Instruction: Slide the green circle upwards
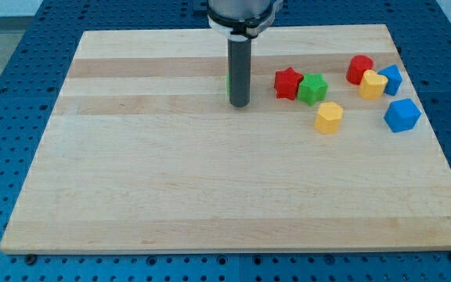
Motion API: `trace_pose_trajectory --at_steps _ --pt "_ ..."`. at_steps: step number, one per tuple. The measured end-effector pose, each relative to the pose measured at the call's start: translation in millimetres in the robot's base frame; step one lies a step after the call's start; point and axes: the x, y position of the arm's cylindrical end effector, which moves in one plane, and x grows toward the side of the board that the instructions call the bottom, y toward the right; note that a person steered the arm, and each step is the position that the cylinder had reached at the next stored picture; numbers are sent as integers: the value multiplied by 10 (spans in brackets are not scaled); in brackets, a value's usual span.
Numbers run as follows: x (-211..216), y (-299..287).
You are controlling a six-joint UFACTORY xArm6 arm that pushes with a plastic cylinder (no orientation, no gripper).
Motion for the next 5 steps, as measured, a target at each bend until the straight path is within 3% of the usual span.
trace_pose_trajectory --at_steps 3,5 --pt "-444 6" --pt "-452 6"
